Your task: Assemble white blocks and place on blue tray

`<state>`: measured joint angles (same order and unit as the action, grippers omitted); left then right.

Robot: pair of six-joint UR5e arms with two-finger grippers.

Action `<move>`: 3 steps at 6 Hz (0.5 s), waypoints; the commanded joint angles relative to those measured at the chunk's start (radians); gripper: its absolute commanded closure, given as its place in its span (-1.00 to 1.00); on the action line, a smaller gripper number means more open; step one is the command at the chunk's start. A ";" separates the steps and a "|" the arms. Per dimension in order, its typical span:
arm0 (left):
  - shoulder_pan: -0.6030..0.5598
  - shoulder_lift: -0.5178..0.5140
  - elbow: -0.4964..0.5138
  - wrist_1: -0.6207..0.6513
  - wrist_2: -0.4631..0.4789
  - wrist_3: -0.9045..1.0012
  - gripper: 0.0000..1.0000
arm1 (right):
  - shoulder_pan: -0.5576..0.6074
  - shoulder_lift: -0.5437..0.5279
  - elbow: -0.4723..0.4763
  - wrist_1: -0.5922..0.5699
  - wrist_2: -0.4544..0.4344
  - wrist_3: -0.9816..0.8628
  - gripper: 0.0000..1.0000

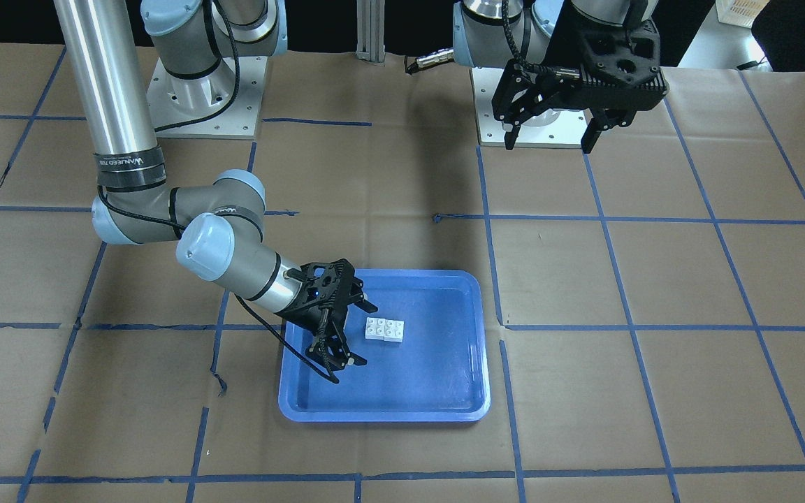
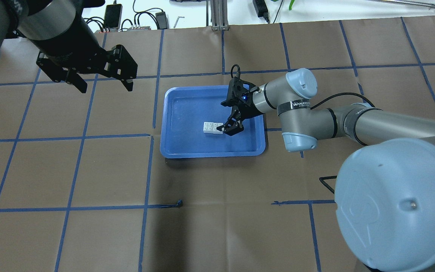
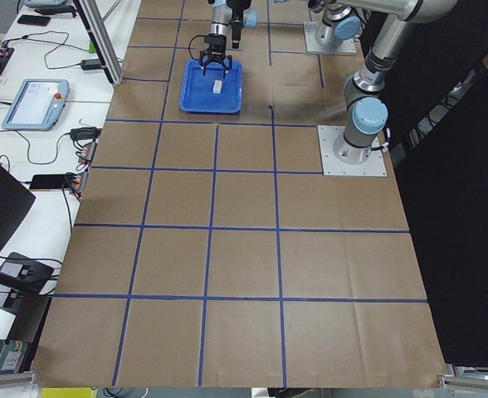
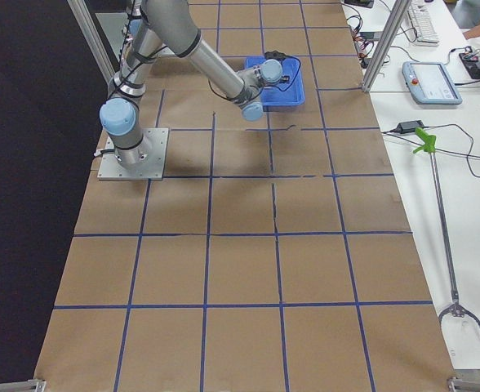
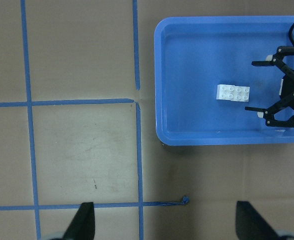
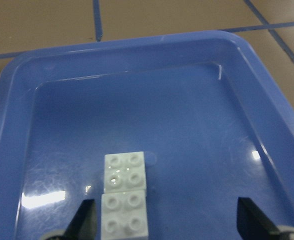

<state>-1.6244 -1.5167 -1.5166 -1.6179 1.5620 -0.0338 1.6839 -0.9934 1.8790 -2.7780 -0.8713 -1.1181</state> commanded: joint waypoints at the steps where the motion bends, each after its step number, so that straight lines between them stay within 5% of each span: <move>1: 0.000 0.001 0.000 0.000 0.001 0.000 -0.98 | -0.015 -0.061 -0.087 0.114 -0.137 0.188 -0.99; 3: -0.002 0.003 -0.002 0.000 0.001 0.000 -0.98 | -0.048 -0.202 -0.170 0.455 -0.309 0.243 -0.99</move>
<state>-1.6256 -1.5145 -1.5183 -1.6183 1.5631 -0.0337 1.6540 -1.1293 1.7500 -2.4792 -1.0948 -0.9154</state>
